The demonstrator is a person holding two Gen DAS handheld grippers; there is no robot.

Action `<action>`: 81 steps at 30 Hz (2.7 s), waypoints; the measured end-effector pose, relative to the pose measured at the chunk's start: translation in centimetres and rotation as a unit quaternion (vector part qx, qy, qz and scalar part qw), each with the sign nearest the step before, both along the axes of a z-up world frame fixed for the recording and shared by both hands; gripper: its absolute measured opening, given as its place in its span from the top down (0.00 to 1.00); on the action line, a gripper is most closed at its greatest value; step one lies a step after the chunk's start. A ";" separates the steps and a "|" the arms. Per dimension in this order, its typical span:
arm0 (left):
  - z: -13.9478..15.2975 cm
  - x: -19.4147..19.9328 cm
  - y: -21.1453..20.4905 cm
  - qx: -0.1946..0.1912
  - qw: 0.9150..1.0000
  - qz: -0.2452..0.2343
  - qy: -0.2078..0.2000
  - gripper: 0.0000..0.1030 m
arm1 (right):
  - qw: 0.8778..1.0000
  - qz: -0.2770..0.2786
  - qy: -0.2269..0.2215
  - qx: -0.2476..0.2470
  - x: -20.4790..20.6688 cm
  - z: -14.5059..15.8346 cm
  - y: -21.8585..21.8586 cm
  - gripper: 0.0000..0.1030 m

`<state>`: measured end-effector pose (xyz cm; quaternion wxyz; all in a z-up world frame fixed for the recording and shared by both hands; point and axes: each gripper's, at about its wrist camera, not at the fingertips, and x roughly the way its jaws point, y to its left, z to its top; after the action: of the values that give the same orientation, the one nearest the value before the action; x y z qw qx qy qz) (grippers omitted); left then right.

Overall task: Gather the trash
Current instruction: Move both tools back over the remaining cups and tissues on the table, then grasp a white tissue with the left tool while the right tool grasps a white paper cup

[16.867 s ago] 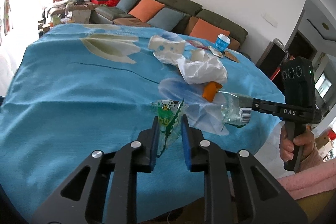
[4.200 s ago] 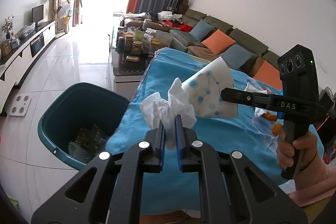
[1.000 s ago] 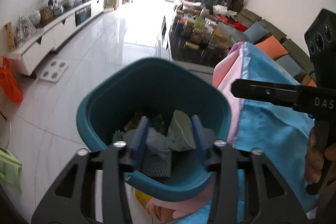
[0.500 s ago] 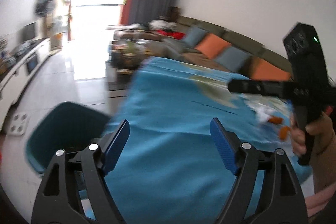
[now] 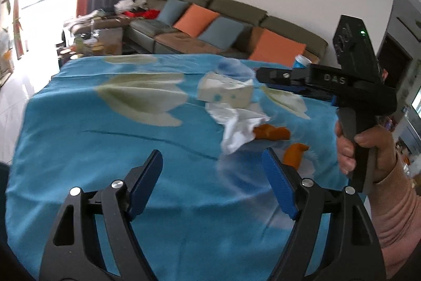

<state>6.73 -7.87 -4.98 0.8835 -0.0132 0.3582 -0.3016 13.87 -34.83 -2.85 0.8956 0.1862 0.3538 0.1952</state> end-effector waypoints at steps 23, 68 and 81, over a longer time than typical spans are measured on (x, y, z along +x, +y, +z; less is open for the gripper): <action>-2.8 5.8 -5.3 0.012 0.995 -0.035 0.097 0.84 | 0.996 0.042 0.068 0.036 5.2 -4.5 -0.7 0.48; -1.6 3.5 -2.2 0.019 0.998 0.000 0.064 0.91 | 0.998 0.044 0.012 0.046 1.0 -2.4 0.4 0.53; 1.2 -0.7 5.0 0.010 0.998 0.054 0.023 0.91 | 0.996 0.071 -0.023 0.057 -1.1 -0.2 3.2 0.53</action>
<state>6.08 -2.88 -3.80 0.8903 -0.0307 0.3800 -0.2492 12.81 -31.60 -3.06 0.8753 0.2070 0.3337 0.2821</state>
